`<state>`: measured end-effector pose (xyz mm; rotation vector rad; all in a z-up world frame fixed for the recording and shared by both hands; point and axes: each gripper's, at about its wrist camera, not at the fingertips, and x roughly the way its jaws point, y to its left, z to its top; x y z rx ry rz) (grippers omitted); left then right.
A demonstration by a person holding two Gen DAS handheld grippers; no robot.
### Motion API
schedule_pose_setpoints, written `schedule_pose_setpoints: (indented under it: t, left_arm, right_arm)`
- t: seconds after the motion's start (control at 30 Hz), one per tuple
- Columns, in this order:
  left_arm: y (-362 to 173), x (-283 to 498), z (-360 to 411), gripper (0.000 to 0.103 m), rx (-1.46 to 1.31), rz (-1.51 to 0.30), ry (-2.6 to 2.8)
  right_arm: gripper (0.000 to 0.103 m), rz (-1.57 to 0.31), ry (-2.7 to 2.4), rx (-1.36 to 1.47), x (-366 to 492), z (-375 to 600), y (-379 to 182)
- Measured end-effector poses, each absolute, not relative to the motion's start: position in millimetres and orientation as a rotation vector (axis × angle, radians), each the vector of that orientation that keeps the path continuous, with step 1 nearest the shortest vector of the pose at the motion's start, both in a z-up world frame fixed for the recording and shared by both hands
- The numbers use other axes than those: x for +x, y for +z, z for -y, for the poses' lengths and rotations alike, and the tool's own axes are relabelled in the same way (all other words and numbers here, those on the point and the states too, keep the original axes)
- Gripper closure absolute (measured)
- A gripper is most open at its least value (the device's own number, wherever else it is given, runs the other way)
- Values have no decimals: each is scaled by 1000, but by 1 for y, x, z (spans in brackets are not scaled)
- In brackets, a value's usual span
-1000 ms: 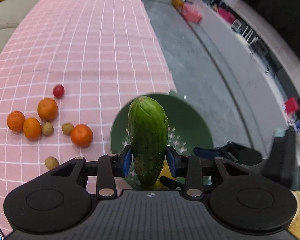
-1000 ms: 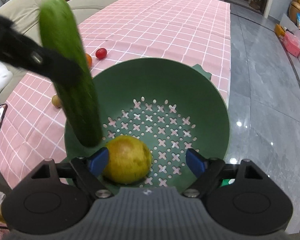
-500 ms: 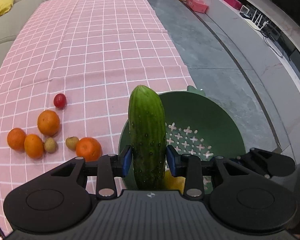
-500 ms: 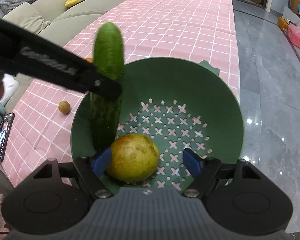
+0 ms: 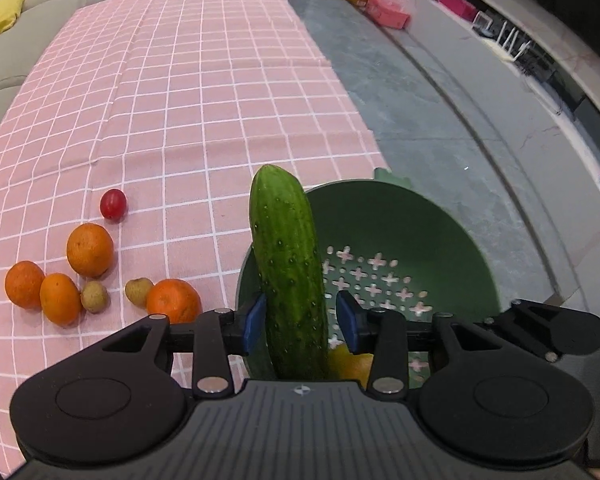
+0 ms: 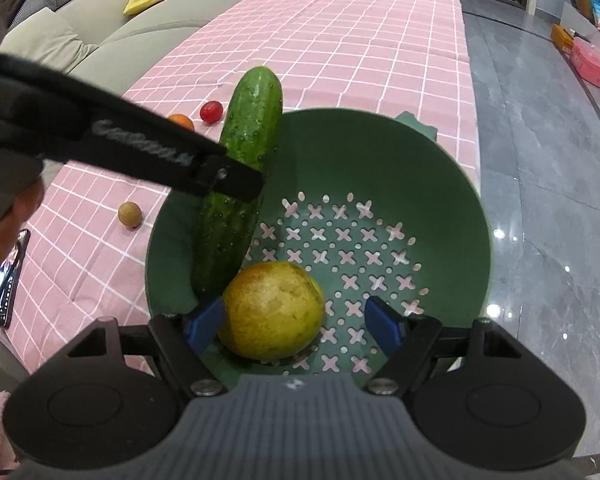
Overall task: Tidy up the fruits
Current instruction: 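Open both tools to release the pear and cucumber into the colander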
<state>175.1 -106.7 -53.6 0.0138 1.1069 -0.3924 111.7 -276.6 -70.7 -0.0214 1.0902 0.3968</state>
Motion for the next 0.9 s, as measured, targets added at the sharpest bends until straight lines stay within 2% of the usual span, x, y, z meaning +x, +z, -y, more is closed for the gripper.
schedule_pose_setpoints:
  t: [0.37,0.63,0.77,0.83,0.9]
  left_arm:
    - [-12,127,57,50,-58,-992,-374]
    - [-11,98,-9,50,-109,-953,-271]
    - [-16,89,-38,50,-137,-954,-247]
    - [-19,87,-48,50,-148,-959,-250]
    - [-22,87,-52,50,-145,-962,-254]
  right_arm:
    - [29,-957,291,48,90,264,-28]
    - [29,-852,341,49,68,215,-9]
    - [38,-833,392,2,65,190,-8]
    - [40,-829,413,-36,64,179,-11]
    - [47,-826,435,-80,65,169,-14]
